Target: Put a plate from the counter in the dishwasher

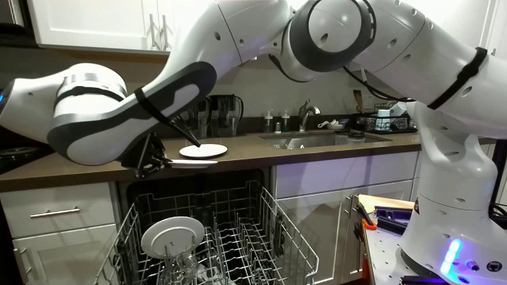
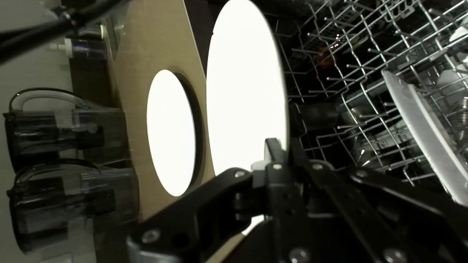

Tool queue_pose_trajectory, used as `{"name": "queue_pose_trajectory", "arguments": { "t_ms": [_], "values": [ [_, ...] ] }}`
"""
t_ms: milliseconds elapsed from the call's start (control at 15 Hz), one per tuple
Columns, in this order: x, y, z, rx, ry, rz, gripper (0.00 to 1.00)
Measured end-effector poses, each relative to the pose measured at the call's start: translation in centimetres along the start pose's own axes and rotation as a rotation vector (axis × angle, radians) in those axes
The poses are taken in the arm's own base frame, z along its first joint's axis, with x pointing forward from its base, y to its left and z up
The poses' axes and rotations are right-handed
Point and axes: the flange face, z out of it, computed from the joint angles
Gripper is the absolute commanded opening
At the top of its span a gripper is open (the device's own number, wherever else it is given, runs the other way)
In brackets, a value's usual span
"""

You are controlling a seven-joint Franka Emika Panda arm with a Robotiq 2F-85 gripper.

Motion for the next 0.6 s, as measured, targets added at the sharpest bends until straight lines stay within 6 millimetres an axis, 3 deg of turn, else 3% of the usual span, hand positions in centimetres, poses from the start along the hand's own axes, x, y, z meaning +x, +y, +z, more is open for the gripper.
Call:
{"name": "queue_pose_trajectory", "arguments": {
  "t_ms": [333, 600],
  "values": [
    [0.1, 1.3, 0.4, -0.004, -0.016, 0.019, 0.07],
    [0.1, 0.7, 0.8, -0.007, -0.017, 0.012, 0.07]
  ]
}}
